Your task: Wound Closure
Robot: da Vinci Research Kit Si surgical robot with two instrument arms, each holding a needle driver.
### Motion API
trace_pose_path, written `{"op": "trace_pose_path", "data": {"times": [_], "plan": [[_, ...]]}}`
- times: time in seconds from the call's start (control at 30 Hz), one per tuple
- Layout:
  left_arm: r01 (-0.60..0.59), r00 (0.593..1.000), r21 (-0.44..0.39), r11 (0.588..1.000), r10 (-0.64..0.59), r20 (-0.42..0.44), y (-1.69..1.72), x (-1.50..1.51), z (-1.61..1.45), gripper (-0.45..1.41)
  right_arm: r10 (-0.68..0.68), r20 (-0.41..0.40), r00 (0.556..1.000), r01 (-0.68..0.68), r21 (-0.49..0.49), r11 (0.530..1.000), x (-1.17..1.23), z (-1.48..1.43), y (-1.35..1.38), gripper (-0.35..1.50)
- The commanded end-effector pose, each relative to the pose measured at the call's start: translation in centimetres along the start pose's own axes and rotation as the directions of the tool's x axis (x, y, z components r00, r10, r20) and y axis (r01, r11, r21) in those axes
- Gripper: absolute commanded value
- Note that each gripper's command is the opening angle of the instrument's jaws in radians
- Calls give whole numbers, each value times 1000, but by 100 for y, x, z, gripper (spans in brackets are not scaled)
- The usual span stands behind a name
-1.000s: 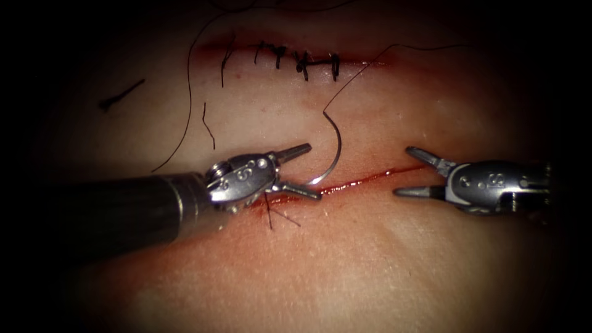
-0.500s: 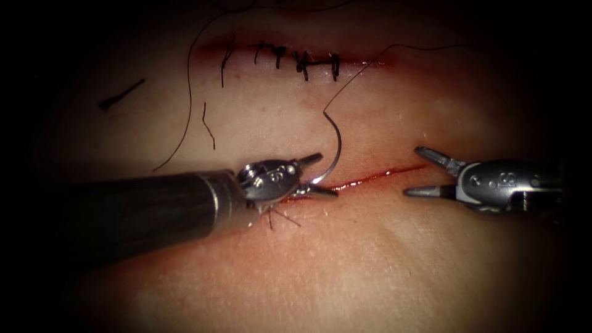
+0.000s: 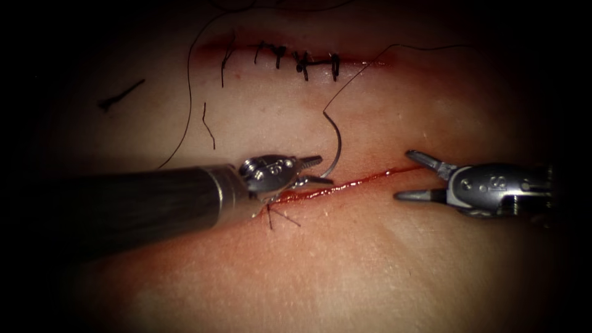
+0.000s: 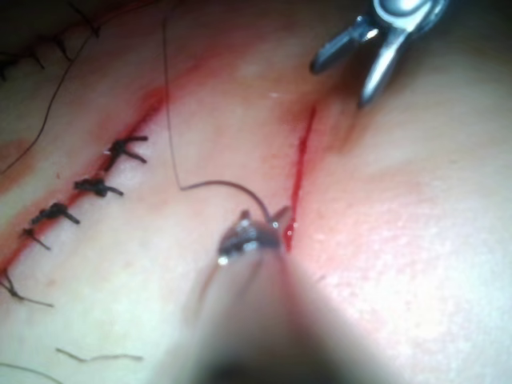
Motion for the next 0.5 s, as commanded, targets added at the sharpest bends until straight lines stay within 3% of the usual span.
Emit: {"op": "trace_pose_path", "data": {"times": [0.03,0.37,0.43,0.5], "plan": [[-2,1000,-4,1000,2,-1,0,-3,10,39,1,-1,1000,-1,4,1000,-2,7,-6,111],[1,1000,-8,1000,-1,7,-6,-10,16,39,1,-1,1000,-1,5,1000,-2,6,-7,111],[-2,1000,-6,1000,2,13,-8,-12,17,34,1,-1,1000,-1,5,1000,-1,6,-7,111],[-4,1000,-4,1000,4,25,-8,-15,19,17,1,-1,1000,-1,5,1000,-1,5,-8,111]]}}
